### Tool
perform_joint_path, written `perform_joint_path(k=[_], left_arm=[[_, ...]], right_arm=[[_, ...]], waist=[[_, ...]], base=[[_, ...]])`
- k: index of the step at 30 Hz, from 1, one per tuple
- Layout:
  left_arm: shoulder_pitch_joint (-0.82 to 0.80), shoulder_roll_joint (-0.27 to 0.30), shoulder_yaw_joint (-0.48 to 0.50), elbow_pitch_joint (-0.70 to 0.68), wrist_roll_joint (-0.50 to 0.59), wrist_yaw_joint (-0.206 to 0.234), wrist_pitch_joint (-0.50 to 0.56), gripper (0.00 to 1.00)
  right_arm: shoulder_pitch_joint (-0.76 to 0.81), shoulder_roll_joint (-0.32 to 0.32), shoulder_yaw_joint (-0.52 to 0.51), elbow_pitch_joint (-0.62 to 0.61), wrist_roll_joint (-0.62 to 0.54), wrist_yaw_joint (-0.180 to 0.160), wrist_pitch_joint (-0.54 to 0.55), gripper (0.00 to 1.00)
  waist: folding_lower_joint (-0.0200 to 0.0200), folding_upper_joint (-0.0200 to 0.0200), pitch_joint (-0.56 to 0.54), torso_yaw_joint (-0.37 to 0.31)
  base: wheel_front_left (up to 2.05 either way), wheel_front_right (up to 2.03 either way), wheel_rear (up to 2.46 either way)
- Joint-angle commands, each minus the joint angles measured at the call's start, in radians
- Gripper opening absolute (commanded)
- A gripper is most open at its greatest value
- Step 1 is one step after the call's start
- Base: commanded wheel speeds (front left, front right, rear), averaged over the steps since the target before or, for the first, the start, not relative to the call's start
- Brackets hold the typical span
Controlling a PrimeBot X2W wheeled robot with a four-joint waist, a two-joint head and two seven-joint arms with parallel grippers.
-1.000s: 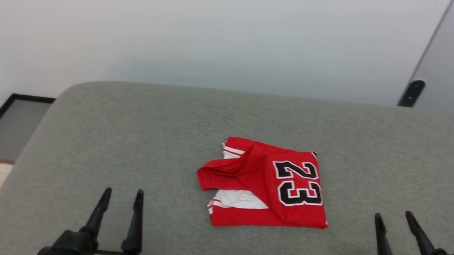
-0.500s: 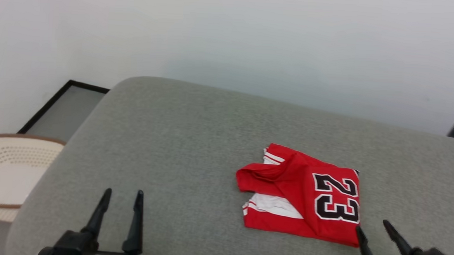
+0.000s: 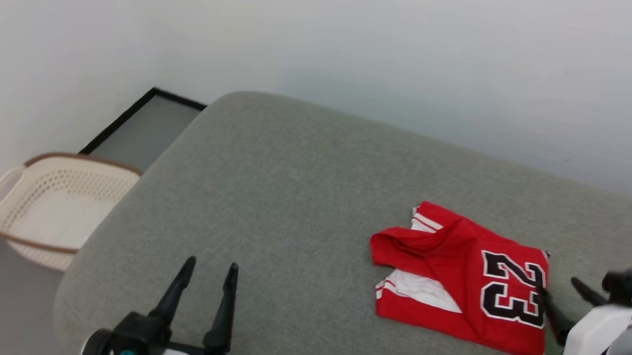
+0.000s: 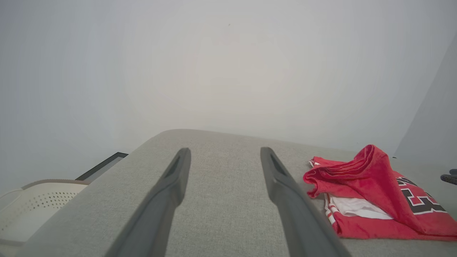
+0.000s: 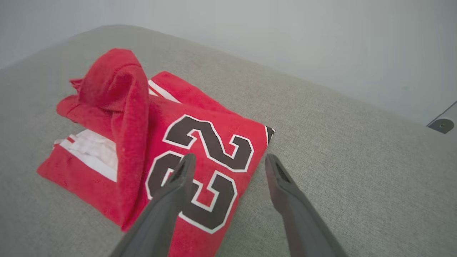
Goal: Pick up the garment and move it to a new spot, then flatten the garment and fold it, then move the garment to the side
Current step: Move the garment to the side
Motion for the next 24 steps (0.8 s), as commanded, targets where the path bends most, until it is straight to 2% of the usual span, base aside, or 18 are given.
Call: perform_joint_path(k=[1, 6, 12, 13, 14, 24], left_arm=[[-0.024, 0.001, -0.010, 0.002, -0.007, -0.002, -0.002, 1.00], [-0.047, -0.006, -0.037, 0.013, -0.020, -0.002, -0.002, 1.00], [-0.074, -0.015, -0.055, 0.023, -0.039, -0.002, -0.002, 1.00], [-0.074, -0.015, -0.055, 0.023, -0.039, -0.002, -0.002, 1.00], [-0.082, -0.018, -0.061, 0.024, -0.042, -0.002, -0.002, 1.00], [-0.100, -0.022, -0.070, 0.035, -0.055, -0.002, -0.002, 1.00]], right_arm=[[-0.039, -0.016, 0.007, 0.021, 0.023, -0.002, 0.039, 1.00], [-0.123, -0.048, 0.043, 0.094, 0.071, -0.002, 0.204, 1.00], [-0.195, -0.038, 0.069, 0.172, 0.130, -0.002, 0.414, 1.00], [-0.195, -0.038, 0.069, 0.172, 0.130, -0.002, 0.414, 1.00], [-0.207, -0.024, 0.077, 0.200, 0.153, -0.002, 0.488, 1.00], [-0.237, 0.047, 0.087, 0.264, 0.192, 0.003, 0.700, 1.00]], waist=[[0.0000, -0.0001, 0.043, 0.041], [0.0000, -0.0001, 0.090, 0.080], [0.0000, -0.0001, 0.136, 0.105], [0.0000, -0.0001, 0.136, 0.105], [0.0000, -0.0001, 0.148, 0.111], [0.0000, -0.0001, 0.171, 0.124]], base=[[0.00, 0.00, 0.00], [0.00, 0.00, 0.00], [0.00, 0.00, 0.00], [0.00, 0.00, 0.00], [0.00, 0.00, 0.00], [0.00, 0.00, 0.00]])
